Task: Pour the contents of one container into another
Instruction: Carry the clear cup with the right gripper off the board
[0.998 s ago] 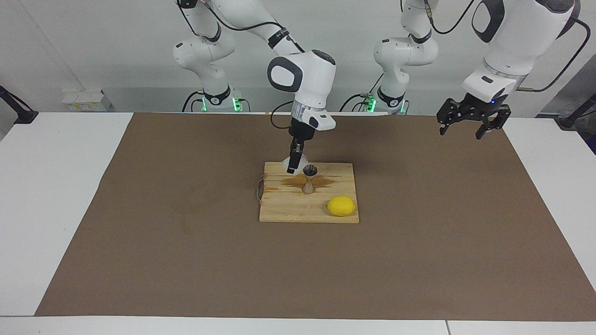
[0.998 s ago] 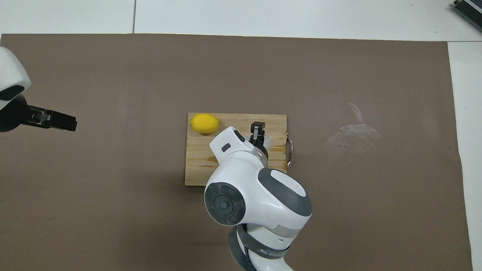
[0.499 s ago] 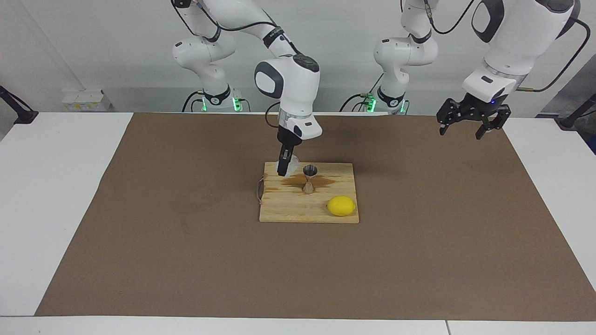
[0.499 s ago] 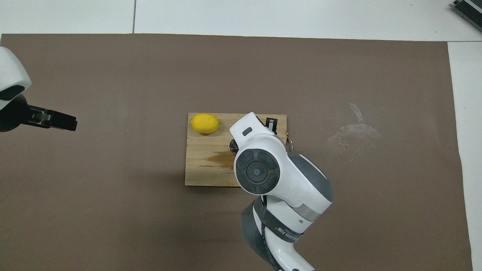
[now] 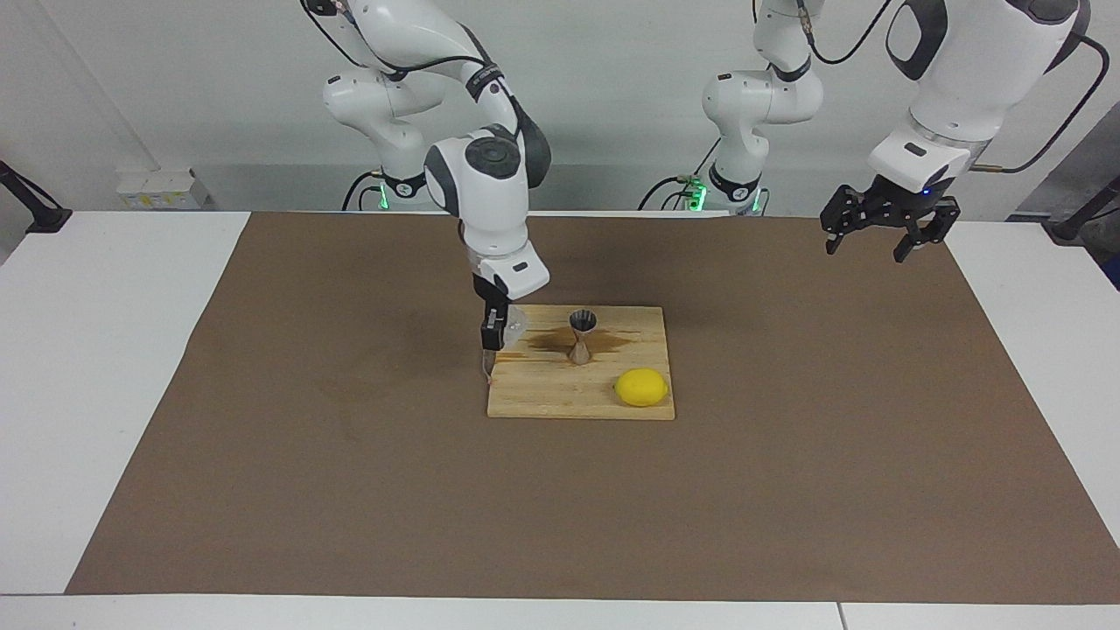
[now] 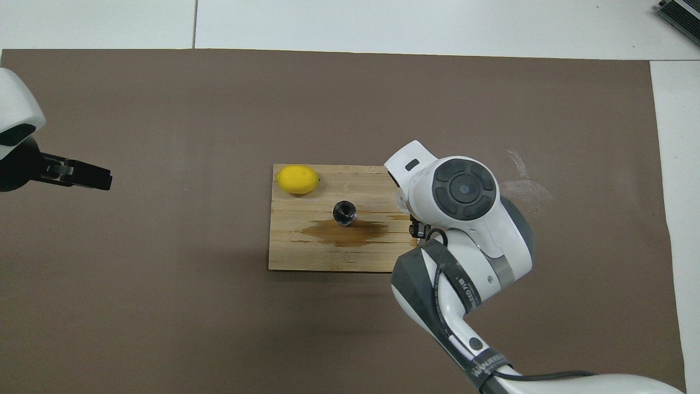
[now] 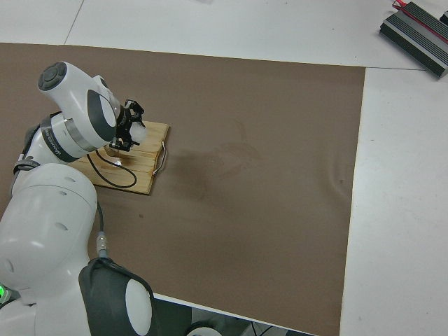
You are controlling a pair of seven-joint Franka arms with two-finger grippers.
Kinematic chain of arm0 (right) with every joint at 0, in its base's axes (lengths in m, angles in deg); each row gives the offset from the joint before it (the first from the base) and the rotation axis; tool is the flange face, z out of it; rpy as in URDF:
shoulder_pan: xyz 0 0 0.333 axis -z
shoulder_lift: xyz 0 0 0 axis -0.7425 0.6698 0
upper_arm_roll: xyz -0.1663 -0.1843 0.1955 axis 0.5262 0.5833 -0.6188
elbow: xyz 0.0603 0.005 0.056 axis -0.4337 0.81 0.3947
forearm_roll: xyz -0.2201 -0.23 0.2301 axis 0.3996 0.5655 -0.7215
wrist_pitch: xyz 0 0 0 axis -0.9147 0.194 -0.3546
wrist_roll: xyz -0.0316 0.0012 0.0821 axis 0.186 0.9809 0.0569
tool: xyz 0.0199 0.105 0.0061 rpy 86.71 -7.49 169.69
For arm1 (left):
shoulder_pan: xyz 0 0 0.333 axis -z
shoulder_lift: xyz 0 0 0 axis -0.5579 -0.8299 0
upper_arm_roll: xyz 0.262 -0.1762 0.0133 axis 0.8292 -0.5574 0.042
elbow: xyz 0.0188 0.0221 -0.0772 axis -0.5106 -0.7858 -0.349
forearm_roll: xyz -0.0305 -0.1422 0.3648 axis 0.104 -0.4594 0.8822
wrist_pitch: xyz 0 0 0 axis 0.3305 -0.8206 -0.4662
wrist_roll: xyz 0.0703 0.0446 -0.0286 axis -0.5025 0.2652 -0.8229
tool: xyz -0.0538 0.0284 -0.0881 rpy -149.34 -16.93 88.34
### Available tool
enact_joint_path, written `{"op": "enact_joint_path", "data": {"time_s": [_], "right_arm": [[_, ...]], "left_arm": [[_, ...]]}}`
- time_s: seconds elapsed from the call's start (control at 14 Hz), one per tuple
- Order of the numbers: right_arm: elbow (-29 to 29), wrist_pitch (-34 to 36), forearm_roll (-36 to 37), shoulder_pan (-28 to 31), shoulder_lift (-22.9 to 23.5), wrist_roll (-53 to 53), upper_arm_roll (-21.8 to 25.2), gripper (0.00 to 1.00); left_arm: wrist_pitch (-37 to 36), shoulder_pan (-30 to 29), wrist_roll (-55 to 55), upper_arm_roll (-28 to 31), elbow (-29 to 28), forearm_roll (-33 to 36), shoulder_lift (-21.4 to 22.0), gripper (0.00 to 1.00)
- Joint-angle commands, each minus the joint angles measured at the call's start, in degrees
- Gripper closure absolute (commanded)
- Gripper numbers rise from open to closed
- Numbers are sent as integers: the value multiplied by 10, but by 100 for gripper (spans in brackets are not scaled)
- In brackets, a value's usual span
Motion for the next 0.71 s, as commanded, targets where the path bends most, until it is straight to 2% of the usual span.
{"op": "enact_joint_path", "data": {"time_s": [0.0,0.21,0.36,0.64], "right_arm": [[40,-20,-63,45,-15,-98,-6,75],[94,-82,-142,94,-17,-246,-6,75],[113,-87,-199,127,-18,-339,-6,75],[140,-88,-234,183,-18,-455,-6,75]], "left_arm": [[5,5,-5,5,-5,-2,9,0],[5,6,-6,5,-6,-1,9,0],[4,3,-5,5,-6,-2,9,0],[2,1,-5,5,-5,-1,9,0]]}}
